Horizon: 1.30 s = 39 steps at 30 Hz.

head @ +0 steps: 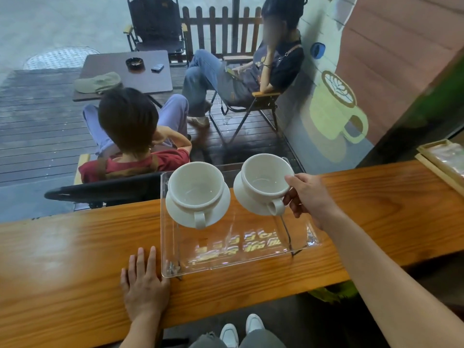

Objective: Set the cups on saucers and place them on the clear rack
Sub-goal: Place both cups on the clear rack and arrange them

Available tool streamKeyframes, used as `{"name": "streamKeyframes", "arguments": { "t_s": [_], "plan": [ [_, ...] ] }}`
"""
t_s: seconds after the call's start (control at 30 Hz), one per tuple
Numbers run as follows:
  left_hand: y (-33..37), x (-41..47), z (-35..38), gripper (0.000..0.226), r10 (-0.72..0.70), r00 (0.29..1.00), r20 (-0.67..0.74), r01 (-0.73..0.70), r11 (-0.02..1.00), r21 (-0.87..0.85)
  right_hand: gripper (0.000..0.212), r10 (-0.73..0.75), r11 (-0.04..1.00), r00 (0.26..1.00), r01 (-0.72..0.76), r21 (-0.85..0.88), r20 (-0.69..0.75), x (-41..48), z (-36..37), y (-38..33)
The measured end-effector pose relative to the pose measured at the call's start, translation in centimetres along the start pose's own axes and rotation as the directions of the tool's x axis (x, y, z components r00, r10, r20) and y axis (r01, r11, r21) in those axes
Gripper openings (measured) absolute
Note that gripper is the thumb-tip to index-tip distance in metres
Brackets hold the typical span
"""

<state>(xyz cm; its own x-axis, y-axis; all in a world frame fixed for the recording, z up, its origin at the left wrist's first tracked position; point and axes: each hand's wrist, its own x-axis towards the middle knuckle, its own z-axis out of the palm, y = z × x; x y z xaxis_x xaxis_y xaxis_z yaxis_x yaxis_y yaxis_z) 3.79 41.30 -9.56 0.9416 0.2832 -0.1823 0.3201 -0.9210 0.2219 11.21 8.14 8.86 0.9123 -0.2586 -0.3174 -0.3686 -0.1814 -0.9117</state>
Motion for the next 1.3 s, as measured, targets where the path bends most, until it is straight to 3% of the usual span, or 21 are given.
{"name": "streamKeyframes", "arguments": {
  "t_s": [0.43,0.63,0.8,0.97,1.3],
  "plan": [
    [0.0,0.0,0.0,0.060,0.005,1.000,-0.007,-0.005,1.000,-0.022,0.038,-0.003,0.998,0.999,0.001,-0.070,-0.039,-0.8,-0.5,-0.3],
    [0.0,-0.1,-0.2,0.060,0.009,1.000,-0.007,-0.009,1.000,-0.029,0.010,-0.249,0.967,0.956,0.254,0.010,-0.155,-2.3,-0.3,-3.1],
    [0.1,-0.2,-0.5,0.059,0.013,1.000,0.000,-0.013,0.999,-0.043,0.009,-0.303,0.953,0.952,0.301,0.041,0.035,-3.6,3.6,-5.4],
    [0.4,-0.4,-0.9,0.057,0.007,1.000,-0.010,-0.008,0.997,-0.076,0.017,-0.185,0.962,0.959,0.221,-0.158,0.216,-3.2,8.3,-5.3],
    [0.5,-0.6,-1.5,0.057,0.024,1.000,-0.005,-0.024,0.994,-0.106,0.019,-0.103,0.933,0.968,0.174,-0.316,0.229,-2.1,10.8,-4.6]
  ]
}}
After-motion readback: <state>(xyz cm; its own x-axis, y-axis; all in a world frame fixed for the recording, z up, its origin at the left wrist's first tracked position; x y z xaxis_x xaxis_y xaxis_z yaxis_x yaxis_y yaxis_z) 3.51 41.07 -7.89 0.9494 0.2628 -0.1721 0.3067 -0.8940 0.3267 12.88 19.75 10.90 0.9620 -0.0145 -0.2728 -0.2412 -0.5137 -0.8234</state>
